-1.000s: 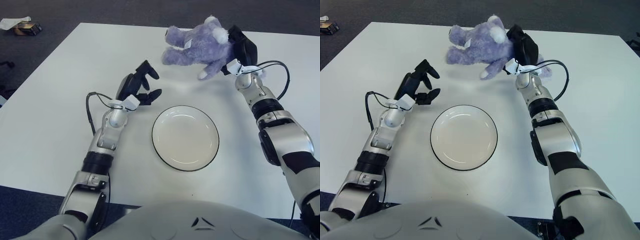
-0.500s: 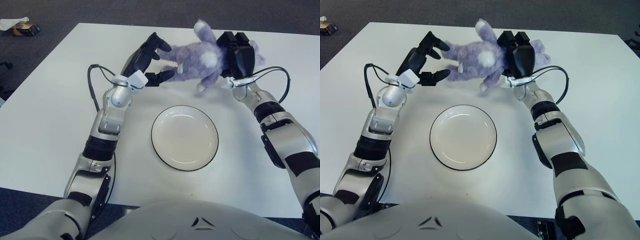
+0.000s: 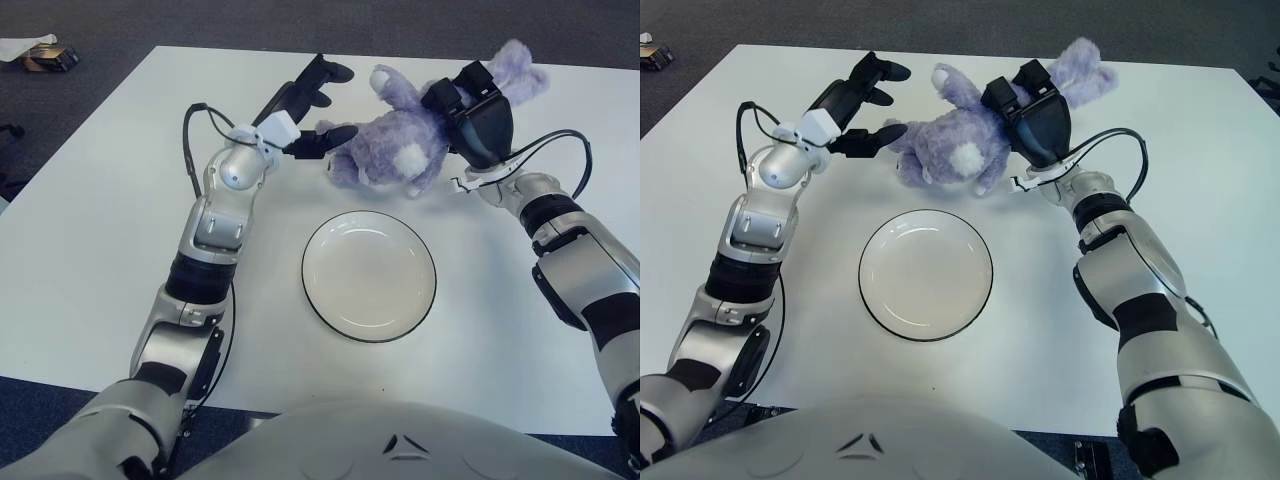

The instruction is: Put the doll into the plate.

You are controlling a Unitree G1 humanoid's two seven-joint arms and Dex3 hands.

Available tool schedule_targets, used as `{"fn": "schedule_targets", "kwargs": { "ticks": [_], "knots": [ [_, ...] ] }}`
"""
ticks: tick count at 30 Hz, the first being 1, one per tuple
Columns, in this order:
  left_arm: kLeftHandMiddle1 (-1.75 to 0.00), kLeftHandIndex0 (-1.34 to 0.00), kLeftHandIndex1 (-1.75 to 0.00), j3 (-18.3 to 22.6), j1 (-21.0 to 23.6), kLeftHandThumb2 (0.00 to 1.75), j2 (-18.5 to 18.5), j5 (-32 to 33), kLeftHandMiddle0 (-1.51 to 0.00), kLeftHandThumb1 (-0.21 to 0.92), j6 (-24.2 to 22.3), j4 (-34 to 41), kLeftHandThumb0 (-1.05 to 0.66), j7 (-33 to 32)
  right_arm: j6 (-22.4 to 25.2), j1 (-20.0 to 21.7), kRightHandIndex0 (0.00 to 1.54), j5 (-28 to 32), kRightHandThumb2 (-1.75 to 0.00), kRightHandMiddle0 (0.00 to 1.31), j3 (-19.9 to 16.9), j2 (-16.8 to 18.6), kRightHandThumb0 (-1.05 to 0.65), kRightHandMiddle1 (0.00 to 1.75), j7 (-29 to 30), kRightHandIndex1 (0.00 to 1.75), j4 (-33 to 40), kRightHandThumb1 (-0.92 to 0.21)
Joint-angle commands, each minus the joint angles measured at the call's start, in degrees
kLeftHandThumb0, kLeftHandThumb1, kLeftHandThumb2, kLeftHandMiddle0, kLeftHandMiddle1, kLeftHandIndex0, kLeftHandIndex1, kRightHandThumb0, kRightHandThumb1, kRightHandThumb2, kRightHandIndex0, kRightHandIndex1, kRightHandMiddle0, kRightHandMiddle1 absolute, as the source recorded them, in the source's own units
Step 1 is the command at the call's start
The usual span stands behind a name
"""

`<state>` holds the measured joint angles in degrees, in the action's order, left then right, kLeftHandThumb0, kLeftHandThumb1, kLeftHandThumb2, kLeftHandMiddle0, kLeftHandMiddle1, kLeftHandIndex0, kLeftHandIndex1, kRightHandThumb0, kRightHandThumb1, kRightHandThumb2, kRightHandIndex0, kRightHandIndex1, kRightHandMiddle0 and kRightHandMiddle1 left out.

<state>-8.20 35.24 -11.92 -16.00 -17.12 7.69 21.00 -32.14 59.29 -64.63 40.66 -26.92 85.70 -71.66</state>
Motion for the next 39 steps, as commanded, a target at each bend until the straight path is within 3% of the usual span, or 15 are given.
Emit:
{"fn": "schedule_targets", "kwargs": {
  "ticks": [1,15,24,31,39],
  "knots": [
    [-1.0,0.0,-0.7,-0.11,2.19,0.38,-0.86,0.83,-0.02,0.92,-2.27,-0.81,-0.91,1.12,3.91,2.4,0.71,-2.62,-1.42,0.44,2.13,-1.09,0.0,1.75,6.54,1.69,-0.54,-0.23],
    [-0.77,0.0,-0.58,-0.74,4.7,0.51,-2.23,3.75,-0.04,0.92,-6.29,-2.78,-0.96,3.8,7.25,2.66,0.68,-4.62,-1.38,0.42,0.97,-2.02,0.0,1.75,6.8,1.7,1.66,-0.26],
    [-1.21,0.0,-0.83,-0.77,6.48,0.41,-3.11,8.1,-0.02,0.92,-5.93,-5.31,-0.91,8.33,7.99,4.45,0.68,-5.38,-1.36,0.41,0.25,-2.95,0.0,1.75,6.8,1.68,2.83,-0.27],
    [-1.26,0.0,-0.87,-0.68,8.49,0.37,-3.04,11.53,0.0,0.91,-5.61,-7.78,-0.88,11.17,7.23,6.24,0.67,-5.63,-1.35,0.41,0.5,-3.13,0.0,1.75,6.8,1.68,2.23,-0.28],
    [-0.82,0.0,-0.39,-2.96,13.27,0.36,-4.06,10.81,0.0,0.92,-10.02,-7.84,-0.96,12.97,7.69,7.63,0.66,-5.92,-1.35,0.4,0.98,-3.34,0.0,1.75,6.8,1.7,1.91,-0.29]
  ]
}}
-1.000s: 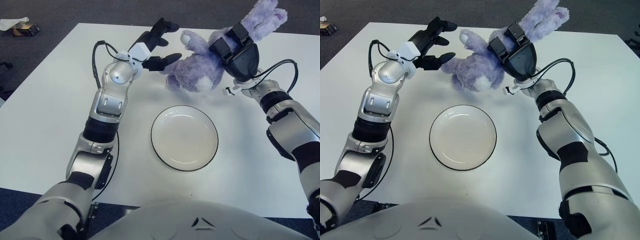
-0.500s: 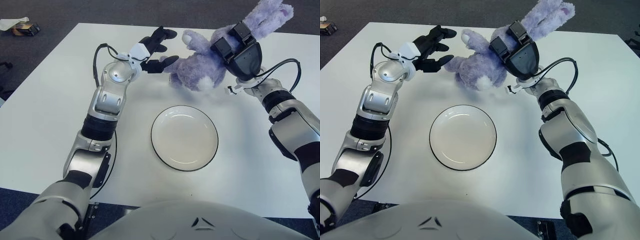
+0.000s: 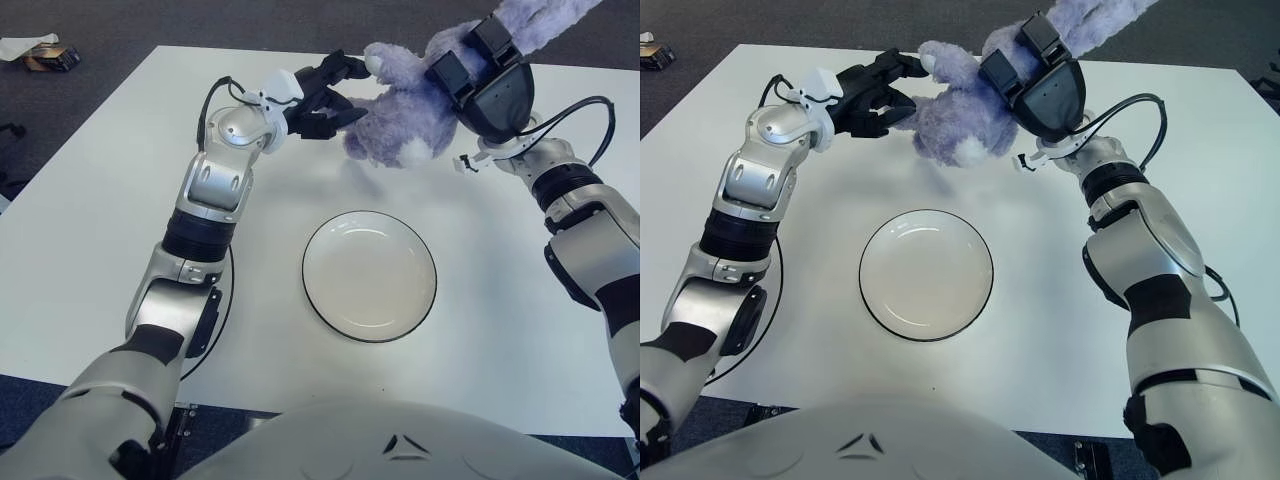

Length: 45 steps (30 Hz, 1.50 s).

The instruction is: Put the doll into the plate.

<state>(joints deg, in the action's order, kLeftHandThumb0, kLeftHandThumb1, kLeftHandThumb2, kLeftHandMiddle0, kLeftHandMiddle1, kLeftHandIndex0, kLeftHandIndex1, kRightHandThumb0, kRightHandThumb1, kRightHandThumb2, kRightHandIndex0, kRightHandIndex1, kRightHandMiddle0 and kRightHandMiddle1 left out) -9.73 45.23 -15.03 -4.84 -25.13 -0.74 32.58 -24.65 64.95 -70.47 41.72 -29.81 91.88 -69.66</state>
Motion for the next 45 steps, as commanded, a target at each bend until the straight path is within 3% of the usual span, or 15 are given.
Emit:
{"fn": "schedule_targets", "kwargs": {
  "ticks": [1,7,13,22,28,34,45],
  "knots": [
    [-0.76,0.0,-0.34,-1.87,3.42,0.37,-1.32,-0.63,0.0,0.92,-1.76,0.59,-0.97,1.71,0.05,2.42,0.66,-0.05,-1.35,0.4,0.13,-0.58,0.0,1.75,0.62,1.7,-0.57,-0.29],
    [-0.31,0.0,-0.05,-3.31,4.22,0.42,-1.73,-0.35,0.0,0.92,-0.83,-1.64,-1.03,2.85,0.91,3.93,0.67,-0.12,-1.33,0.4,0.4,-0.87,0.0,1.75,0.62,1.67,-1.72,-0.29],
    [-0.06,0.0,0.0,-5.92,8.2,0.41,-1.41,-1.63,0.0,0.92,0.99,-4.63,-1.05,3.85,3.12,5.59,0.71,-0.74,-1.33,0.43,-0.41,-1.2,0.0,1.75,0.62,1.6,0.11,-0.27],
    [0.0,0.0,0.0,-5.94,9.11,0.36,-0.8,-0.4,0.0,0.92,2.69,-6.42,-1.05,4.7,3.45,6.12,0.68,-1.14,-1.37,0.44,-0.77,-1.52,0.0,1.75,0.62,1.67,0.99,-0.26],
    [0.0,0.0,0.0,-9.71,9.84,0.25,-2.05,-7.43,0.0,0.92,4.01,-5.42,-1.05,1.59,5.25,6.23,0.67,-1.51,-1.39,0.44,-1.0,-1.56,0.0,1.75,0.62,1.7,1.26,-0.25],
    [0.0,0.0,0.0,-11.93,9.61,0.12,-0.05,-14.09,0.0,0.91,2.8,-4.56,-1.05,-3.9,5.19,6.44,0.69,-1.27,-1.43,0.45,-1.43,-1.76,0.0,1.75,0.62,1.73,1.74,-0.22],
    [0.0,0.0,0.0,-14.74,9.45,0.05,2.25,-21.52,0.0,0.86,3.7,-7.14,-1.05,-9.04,3.08,7.44,0.73,0.92,-1.47,0.48,-2.74,-1.09,0.0,1.75,0.62,1.7,0.9,-0.18]
  ]
}}
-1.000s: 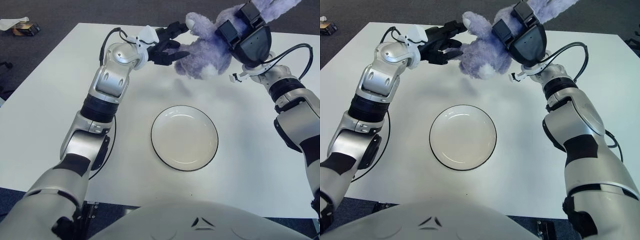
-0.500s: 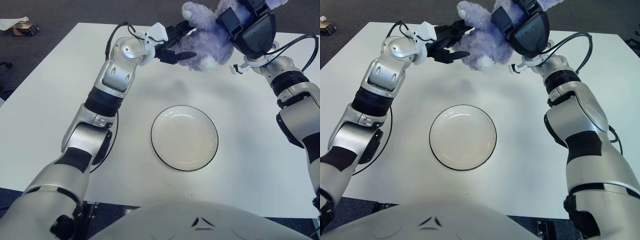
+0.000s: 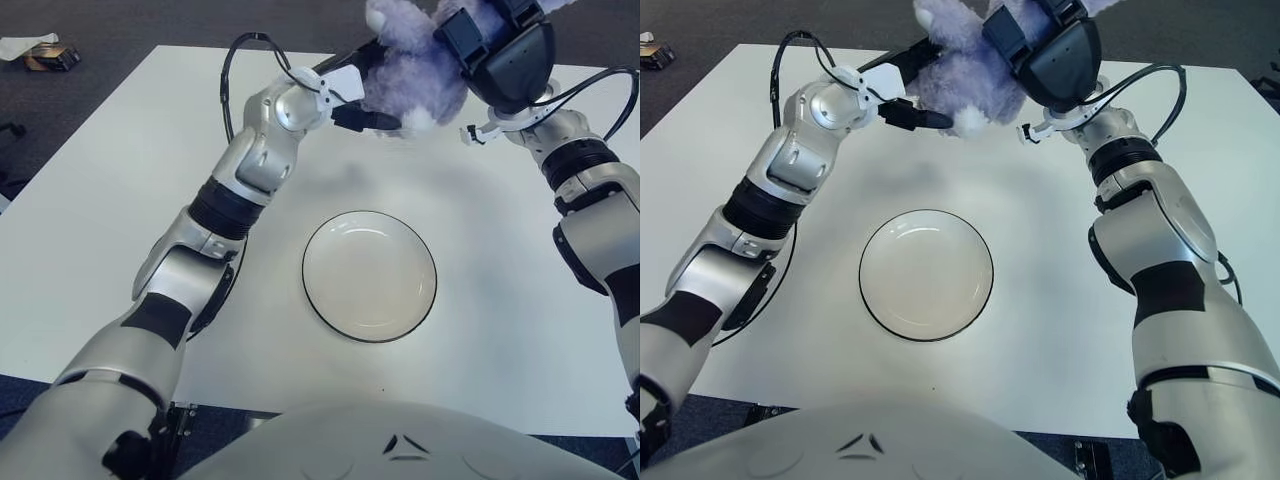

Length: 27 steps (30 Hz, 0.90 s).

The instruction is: Put the doll into the plate.

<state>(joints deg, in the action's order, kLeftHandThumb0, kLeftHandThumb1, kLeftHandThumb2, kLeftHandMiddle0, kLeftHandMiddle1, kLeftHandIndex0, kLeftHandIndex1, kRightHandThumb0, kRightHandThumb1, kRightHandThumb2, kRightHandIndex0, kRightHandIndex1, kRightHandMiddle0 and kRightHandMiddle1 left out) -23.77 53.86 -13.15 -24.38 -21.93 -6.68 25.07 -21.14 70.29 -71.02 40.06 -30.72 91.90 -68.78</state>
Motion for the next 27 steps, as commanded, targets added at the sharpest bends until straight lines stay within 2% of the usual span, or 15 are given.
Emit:
{"fn": "schedule_targets", "kwargs": {
  "ticks": [1,5,7,11,17,21,27],
  "knots": [
    [0.0,0.0,0.0,-0.73,0.82,0.05,0.53,-2.25,0.0,0.86,0.6,-1.49,-1.05,-1.8,-0.51,2.14,0.74,1.57,-1.47,0.48,-1.16,-0.14,0.0,1.75,0.6,1.7,-0.04,-0.18],
    [0.0,0.0,0.0,-1.28,1.05,0.03,2.05,-4.58,0.0,0.84,2.6,-5.61,-1.05,-6.15,-0.34,2.42,0.74,3.1,-1.48,0.48,-2.02,0.41,0.0,1.75,0.6,1.7,-0.59,-0.17],
    [0.0,0.0,0.0,-1.5,1.24,0.03,2.77,-5.42,0.0,0.83,4.47,-8.14,-1.05,-8.53,-0.04,2.7,0.81,3.87,-1.43,0.5,-2.2,0.85,0.0,1.75,0.59,1.54,-1.18,-0.17],
    [0.0,0.0,0.0,-1.5,0.84,0.02,3.32,-6.48,0.0,0.82,7.78,-10.17,-1.05,-11.81,-0.5,2.86,0.86,5.68,-1.39,0.51,-2.94,1.24,0.0,1.75,-0.79,1.42,-1.39,-0.17],
    [0.0,0.0,0.0,-2.06,-0.65,0.0,3.31,-8.51,0.0,0.8,11.99,-11.9,-1.05,-16.0,-3.58,2.89,0.84,8.55,-1.42,0.51,-4.18,1.52,0.0,1.75,-3.24,1.47,-0.99,-0.16],
    [0.0,0.0,0.0,-3.25,-0.74,0.0,3.2,-11.5,0.0,0.78,14.32,-14.08,-1.04,-19.45,-7.01,2.97,0.8,10.53,-1.46,0.51,-4.81,1.39,0.0,1.75,-5.09,1.58,-0.77,-0.15],
    [0.0,0.0,0.0,-4.19,-0.83,0.0,3.35,-14.31,0.0,0.78,17.42,-17.1,-1.03,-23.4,-8.76,3.04,0.77,11.92,-1.51,0.51,-5.58,1.36,0.0,1.75,-5.26,1.68,-0.6,-0.14]
  ]
}}
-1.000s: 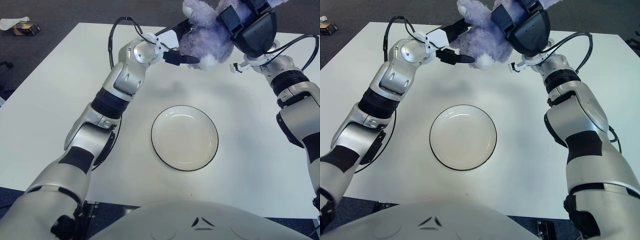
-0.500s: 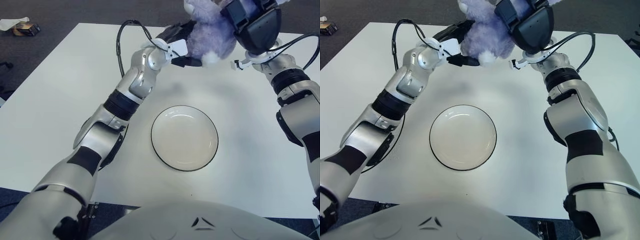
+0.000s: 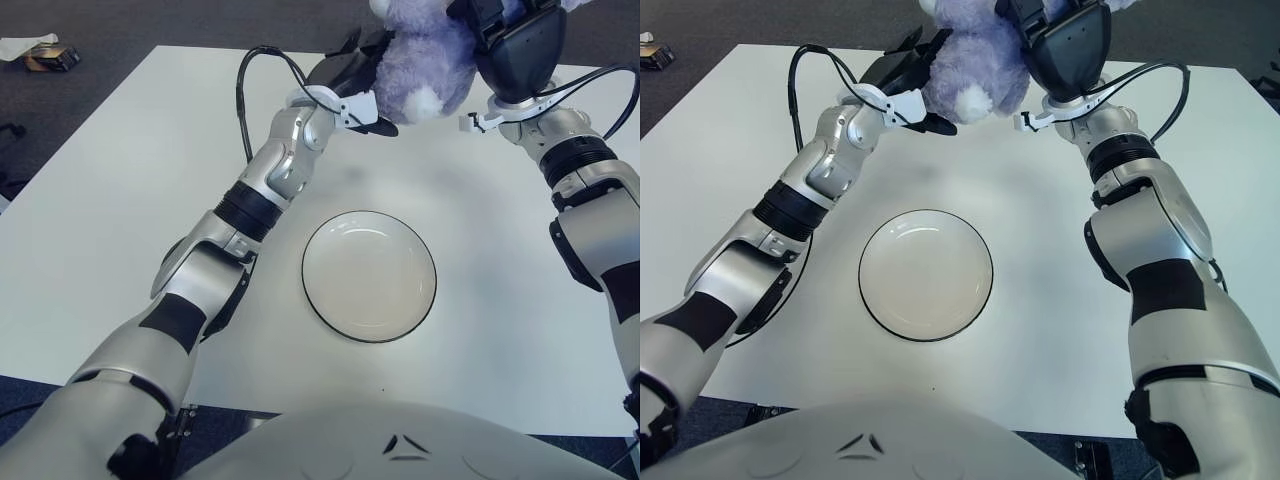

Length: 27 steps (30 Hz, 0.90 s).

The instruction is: Put the doll into the plate.

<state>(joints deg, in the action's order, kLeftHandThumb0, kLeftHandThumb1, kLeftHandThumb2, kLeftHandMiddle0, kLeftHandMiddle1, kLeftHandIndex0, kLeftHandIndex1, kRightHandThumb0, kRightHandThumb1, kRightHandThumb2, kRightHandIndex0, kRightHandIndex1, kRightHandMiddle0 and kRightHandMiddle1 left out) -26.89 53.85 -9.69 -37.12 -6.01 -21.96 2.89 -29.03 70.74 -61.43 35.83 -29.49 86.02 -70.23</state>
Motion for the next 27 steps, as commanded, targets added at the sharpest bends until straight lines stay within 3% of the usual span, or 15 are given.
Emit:
{"fn": "schedule_targets", "kwargs": {
  "ticks": [1,7,15,27],
  "knots": [
    [0.0,0.0,0.0,-1.02,-0.83,0.0,-0.11,-1.69,0.0,0.78,1.76,-2.01,-1.02,-1.42,-0.93,2.61,0.76,2.36,-1.51,0.51,-1.41,0.14,0.0,1.75,0.59,1.69,0.85,-0.14],
    [0.0,0.0,0.0,-2.34,-0.44,0.02,-0.52,-4.91,0.0,0.82,4.84,-5.03,-1.04,-6.02,-4.46,2.51,0.76,3.93,-1.52,0.52,-2.73,0.23,0.0,1.75,0.37,1.7,0.8,-0.13],
    [0.0,0.0,0.0,-2.02,0.0,0.04,0.69,-5.74,0.0,0.86,6.81,-7.81,-1.05,-9.64,-5.82,2.46,0.77,4.74,-1.52,0.52,-3.47,0.35,0.0,1.75,0.75,1.69,0.67,-0.13],
    [-0.01,0.0,0.0,0.02,-0.04,0.0,3.21,-2.03,-0.02,0.77,11.28,-8.81,-0.96,-11.16,-7.09,1.54,0.77,5.52,-1.51,0.51,-4.53,0.69,0.0,1.75,-1.93,1.68,0.81,-0.14]
  ]
}}
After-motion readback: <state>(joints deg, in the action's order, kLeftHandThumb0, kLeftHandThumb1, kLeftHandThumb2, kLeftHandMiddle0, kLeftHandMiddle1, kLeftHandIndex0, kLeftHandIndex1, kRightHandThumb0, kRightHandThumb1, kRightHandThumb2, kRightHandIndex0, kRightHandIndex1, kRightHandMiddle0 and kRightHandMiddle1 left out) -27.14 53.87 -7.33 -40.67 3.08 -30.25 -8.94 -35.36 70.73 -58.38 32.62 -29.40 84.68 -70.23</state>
